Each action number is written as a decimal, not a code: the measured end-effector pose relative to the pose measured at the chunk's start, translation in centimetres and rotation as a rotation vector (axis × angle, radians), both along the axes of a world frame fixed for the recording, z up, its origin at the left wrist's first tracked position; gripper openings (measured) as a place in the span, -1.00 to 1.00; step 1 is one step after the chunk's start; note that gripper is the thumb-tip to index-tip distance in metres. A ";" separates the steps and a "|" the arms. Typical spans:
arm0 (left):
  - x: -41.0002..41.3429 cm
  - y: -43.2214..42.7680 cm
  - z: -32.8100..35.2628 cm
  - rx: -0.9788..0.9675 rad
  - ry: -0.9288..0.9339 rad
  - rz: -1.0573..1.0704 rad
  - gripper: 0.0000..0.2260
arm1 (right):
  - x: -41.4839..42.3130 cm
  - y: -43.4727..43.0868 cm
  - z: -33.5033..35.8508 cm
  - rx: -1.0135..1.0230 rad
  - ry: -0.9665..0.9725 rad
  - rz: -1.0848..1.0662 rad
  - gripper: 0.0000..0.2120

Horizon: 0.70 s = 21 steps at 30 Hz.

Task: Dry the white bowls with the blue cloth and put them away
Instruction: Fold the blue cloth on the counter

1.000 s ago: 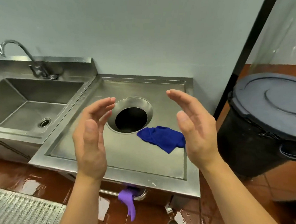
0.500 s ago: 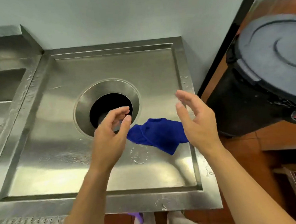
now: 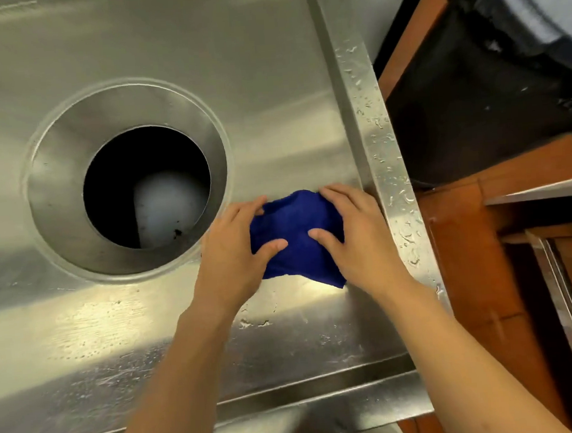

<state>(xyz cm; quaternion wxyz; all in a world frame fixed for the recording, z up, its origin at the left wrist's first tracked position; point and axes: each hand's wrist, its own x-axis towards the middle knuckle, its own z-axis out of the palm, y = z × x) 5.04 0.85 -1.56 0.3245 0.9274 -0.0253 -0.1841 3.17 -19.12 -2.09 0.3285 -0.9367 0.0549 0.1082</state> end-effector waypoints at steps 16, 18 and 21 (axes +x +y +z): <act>-4.1 3.4 6.2 -0.298 -0.023 -0.009 -0.67 | -1.6 -1.2 8.1 0.248 0.098 0.103 -0.88; -4.4 4.1 8.3 -0.322 -0.031 -0.020 -0.63 | -2.0 -0.9 10.6 0.317 0.106 0.118 -0.88; -4.8 5.1 11.1 -0.378 -0.033 -0.040 -0.69 | -3.0 -0.8 13.7 0.402 0.072 0.056 -0.79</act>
